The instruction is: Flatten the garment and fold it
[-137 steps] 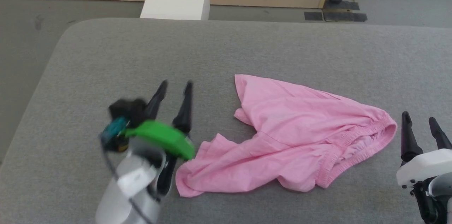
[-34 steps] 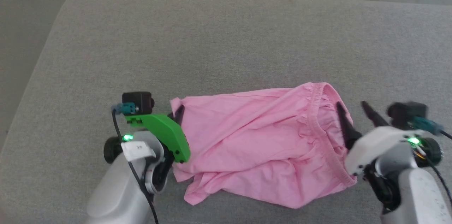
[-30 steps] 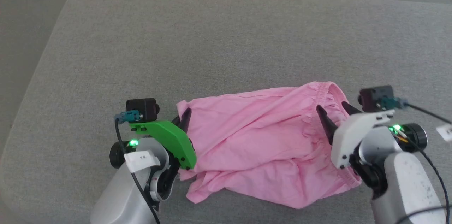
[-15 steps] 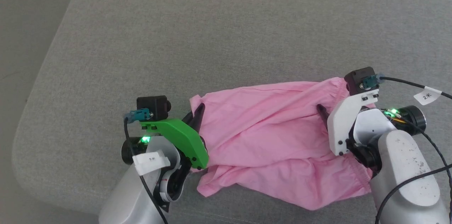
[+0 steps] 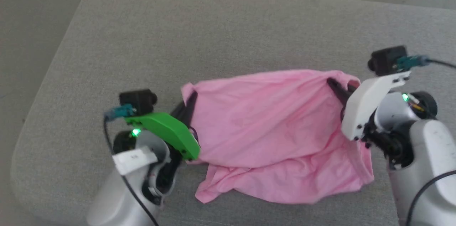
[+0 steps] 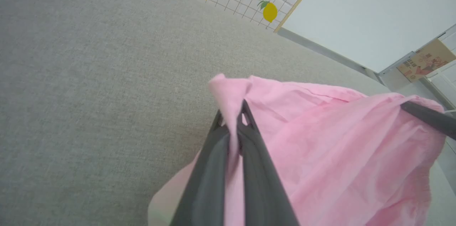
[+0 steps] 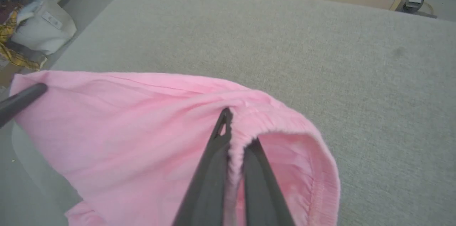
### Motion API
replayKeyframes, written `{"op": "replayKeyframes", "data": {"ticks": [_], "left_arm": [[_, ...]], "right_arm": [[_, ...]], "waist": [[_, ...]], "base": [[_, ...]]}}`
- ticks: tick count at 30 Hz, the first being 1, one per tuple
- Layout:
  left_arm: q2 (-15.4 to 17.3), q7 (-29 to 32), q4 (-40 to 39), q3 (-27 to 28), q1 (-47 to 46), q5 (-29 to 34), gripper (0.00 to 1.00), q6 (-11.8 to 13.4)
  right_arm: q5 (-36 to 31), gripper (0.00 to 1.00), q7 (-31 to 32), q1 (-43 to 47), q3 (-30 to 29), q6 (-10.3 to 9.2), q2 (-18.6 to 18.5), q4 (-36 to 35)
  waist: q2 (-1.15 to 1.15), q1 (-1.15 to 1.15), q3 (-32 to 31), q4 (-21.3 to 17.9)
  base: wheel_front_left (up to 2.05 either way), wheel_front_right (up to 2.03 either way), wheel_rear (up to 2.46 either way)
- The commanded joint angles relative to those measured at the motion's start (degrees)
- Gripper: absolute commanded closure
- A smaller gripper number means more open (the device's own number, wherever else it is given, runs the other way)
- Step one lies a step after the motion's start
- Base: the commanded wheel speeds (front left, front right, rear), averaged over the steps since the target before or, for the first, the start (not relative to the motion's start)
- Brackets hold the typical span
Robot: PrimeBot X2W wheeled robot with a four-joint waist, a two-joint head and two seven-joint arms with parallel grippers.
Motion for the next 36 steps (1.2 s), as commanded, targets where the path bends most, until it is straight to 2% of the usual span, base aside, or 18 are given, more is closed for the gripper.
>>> {"op": "replayKeyframes", "data": {"ticks": [1,7,13,15,17,20,23,28,36], "left_arm": [[0.5,-0.1,-0.8,1.1,-1.7,-1.1,1.0,-0.7],[2.8,2.8,-0.7,4.2,-13.5,-2.2,1.0,-1.8],[5.0,5.4,4.2,6.1,-28.9,-1.1,1.0,-2.1],[5.7,5.4,6.8,7.0,-34.5,-0.5,1.0,-2.1],[5.0,4.5,9.0,9.2,-39.1,-1.8,1.0,-1.4],[6.1,2.2,14.0,10.4,-47.5,0.6,1.0,0.5],[7.0,-1.4,16.8,10.7,-54.0,3.1,1.0,0.8],[6.9,-8.7,20.6,11.1,-61.5,5.2,1.0,-0.3],[5.3,-13.8,28.3,10.3,-61.2,4.3,1.0,-5.0]], "right_arm": [[2.2,1.0,1.1,-1.5,-0.5,-0.08,-0.6,-1.5],[10.6,1.0,6.6,-11.3,-3.0,-0.08,-1.8,-5.4],[11.0,1.0,7.1,-27.0,-5.0,-0.08,-1.0,-1.1],[10.1,1.0,5.3,-33.3,-5.7,-0.08,-0.2,2.2],[8.2,1.0,2.9,-38.5,-5.9,-0.08,0.3,5.3],[3.7,1.0,-2.8,-47.5,-5.2,-0.08,0.7,11.0],[1.4,1.0,-8.3,-53.9,-5.0,-0.08,1.3,15.1],[-0.8,1.0,-18.8,-61.2,-6.0,-0.08,2.2,21.4],[2.0,1.0,-23.6,-59.7,-3.2,-0.08,1.6,28.4]], "waist": [[0.0,0.0,-1.4,-1.5],[0.0,0.0,-0.4,-3.3],[0.0,0.0,3.5,-5.6],[0.0,0.0,5.3,-6.5],[0.0,0.0,7.1,-7.2],[0.0,0.0,10.2,-8.2],[0.0,0.0,12.8,-9.2],[0.0,0.0,16.3,-10.3],[0.0,0.0,19.1,-9.8]], "base": [[0.0,0.0,0.0],[0.0,0.0,0.0],[0.0,0.0,0.0],[0.0,0.0,0.0],[0.0,0.0,0.0],[0.0,0.0,0.0],[0.0,0.0,0.0],[0.0,0.0,0.0],[0.0,0.0,0.0]]}}
